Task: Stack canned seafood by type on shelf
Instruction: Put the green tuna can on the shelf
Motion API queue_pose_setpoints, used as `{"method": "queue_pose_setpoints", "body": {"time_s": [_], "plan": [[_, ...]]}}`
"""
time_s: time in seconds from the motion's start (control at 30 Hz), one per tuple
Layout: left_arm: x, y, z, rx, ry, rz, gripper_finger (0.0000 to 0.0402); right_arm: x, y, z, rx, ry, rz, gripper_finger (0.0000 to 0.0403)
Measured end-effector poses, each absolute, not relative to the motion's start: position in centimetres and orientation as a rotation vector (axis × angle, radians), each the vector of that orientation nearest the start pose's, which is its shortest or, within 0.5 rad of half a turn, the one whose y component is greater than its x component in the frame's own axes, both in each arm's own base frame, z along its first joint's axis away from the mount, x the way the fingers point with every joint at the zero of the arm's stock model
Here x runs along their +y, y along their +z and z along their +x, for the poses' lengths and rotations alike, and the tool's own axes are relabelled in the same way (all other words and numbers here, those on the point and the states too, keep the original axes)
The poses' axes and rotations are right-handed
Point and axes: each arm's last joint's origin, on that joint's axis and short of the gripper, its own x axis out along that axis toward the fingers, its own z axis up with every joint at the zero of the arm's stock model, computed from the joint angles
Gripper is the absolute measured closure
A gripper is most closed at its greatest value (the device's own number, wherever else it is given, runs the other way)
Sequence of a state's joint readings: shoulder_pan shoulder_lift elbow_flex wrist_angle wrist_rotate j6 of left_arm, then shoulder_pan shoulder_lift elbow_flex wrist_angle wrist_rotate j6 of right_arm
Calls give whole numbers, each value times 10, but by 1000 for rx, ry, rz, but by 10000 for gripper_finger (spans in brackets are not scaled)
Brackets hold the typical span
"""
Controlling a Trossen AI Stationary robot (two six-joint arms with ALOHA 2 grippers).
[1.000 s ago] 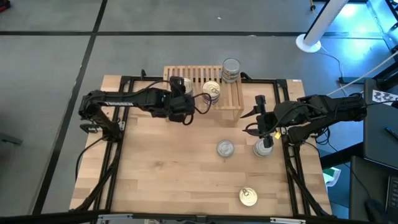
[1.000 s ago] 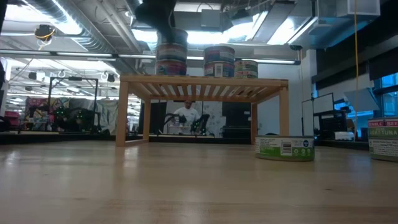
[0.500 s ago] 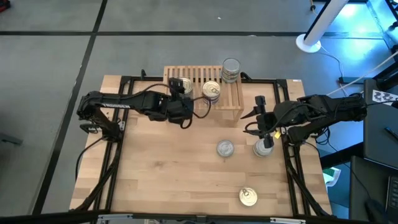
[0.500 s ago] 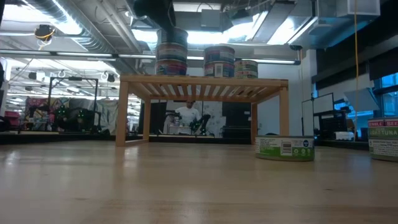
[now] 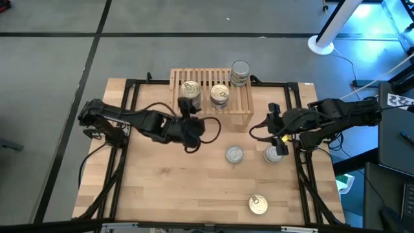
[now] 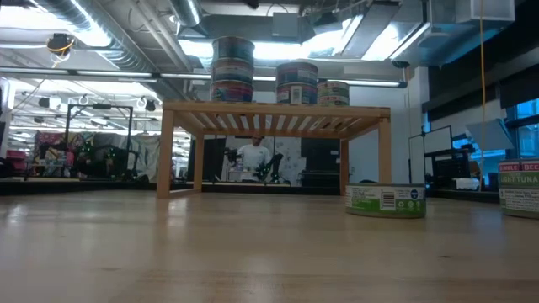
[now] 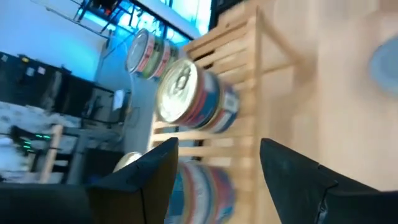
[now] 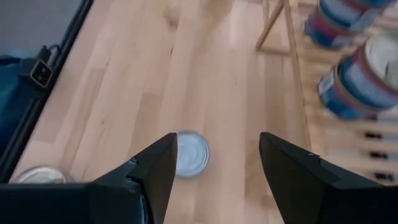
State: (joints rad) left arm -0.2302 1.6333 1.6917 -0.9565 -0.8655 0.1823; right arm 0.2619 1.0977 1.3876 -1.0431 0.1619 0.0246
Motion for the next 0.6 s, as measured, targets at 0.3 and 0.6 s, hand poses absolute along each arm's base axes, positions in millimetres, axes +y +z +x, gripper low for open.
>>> {"method": "queue_pose_setpoints", "body": {"time_s": [0.3, 0.6], "plan": [[-76, 370, 336, 665, 503, 93, 178, 42, 394, 176, 825, 81, -149, 173], [-90, 313, 375, 782, 497, -277, 178, 44, 358, 182, 884, 82, -158, 173]]}}
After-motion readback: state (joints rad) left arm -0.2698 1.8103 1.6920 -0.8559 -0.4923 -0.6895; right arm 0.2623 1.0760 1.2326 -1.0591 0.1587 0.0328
